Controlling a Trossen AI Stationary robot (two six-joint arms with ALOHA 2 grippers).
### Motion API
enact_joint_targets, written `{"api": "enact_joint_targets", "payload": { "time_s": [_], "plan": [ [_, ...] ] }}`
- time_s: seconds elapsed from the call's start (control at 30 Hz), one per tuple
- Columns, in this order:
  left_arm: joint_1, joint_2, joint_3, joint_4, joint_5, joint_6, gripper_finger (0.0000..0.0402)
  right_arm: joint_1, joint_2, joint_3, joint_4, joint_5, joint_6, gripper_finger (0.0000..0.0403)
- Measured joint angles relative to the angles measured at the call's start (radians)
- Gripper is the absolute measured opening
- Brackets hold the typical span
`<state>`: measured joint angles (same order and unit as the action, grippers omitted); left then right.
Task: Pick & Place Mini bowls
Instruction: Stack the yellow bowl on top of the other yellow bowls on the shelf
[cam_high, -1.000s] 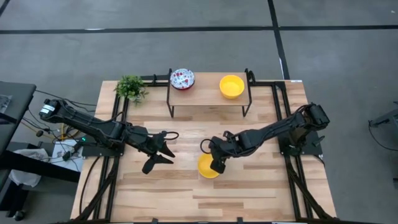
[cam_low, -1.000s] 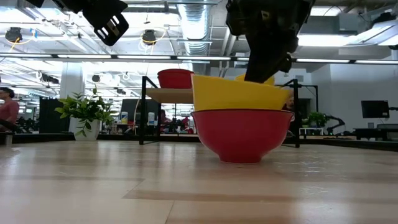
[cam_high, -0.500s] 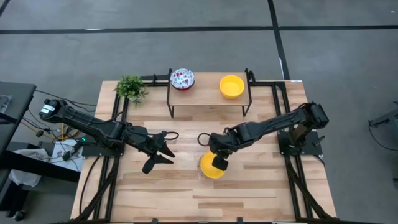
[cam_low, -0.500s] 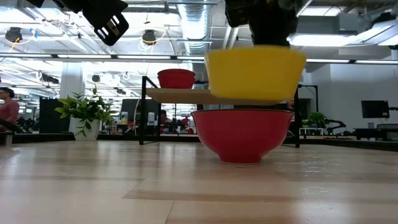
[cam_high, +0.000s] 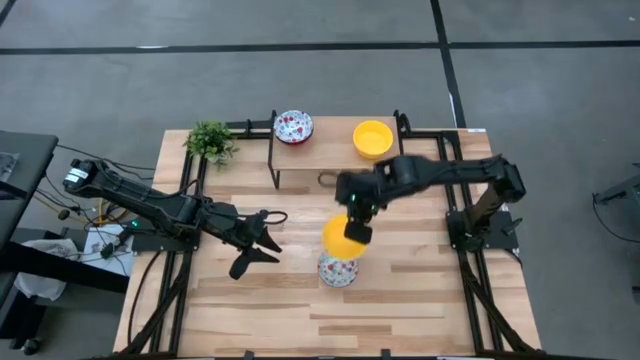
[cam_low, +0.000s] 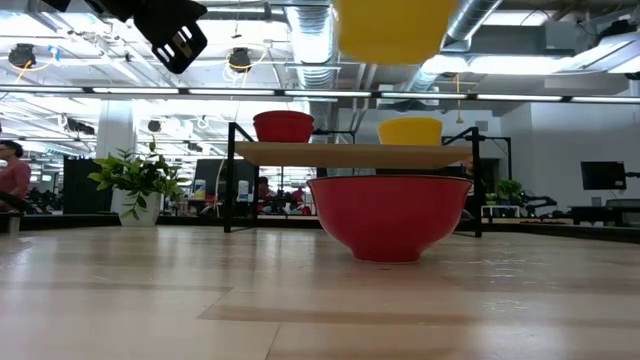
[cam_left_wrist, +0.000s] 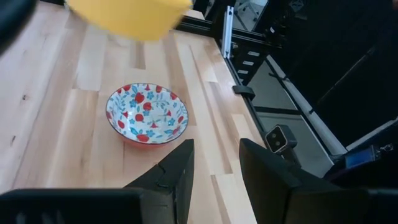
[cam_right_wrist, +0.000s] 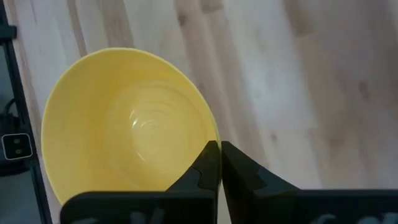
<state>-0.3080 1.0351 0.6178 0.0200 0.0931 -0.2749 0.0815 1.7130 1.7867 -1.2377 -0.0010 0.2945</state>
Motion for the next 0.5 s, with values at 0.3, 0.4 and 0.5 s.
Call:
{"api": "enact_joint_targets", "payload": {
  "time_s": [0.3,0.4,0.5],
  "plan": [
    [0.000,0.000,0.000,0.000,-0.099,0.000,0.0126,-0.195,0.000,0.258,-0.203,0.001,-0.143,0.0000],
    [0.000,0.000,0.000,0.000,-0.102,0.000,0.0126,-0.281,0.000,0.310,-0.246,0.001,-0.171,0.0000],
    [0.000,0.000,0.000,0.002,-0.119,-0.005,0.0126,-0.380,0.000,0.346,-0.277,0.001,-0.186,0.0000]
  ]
}}
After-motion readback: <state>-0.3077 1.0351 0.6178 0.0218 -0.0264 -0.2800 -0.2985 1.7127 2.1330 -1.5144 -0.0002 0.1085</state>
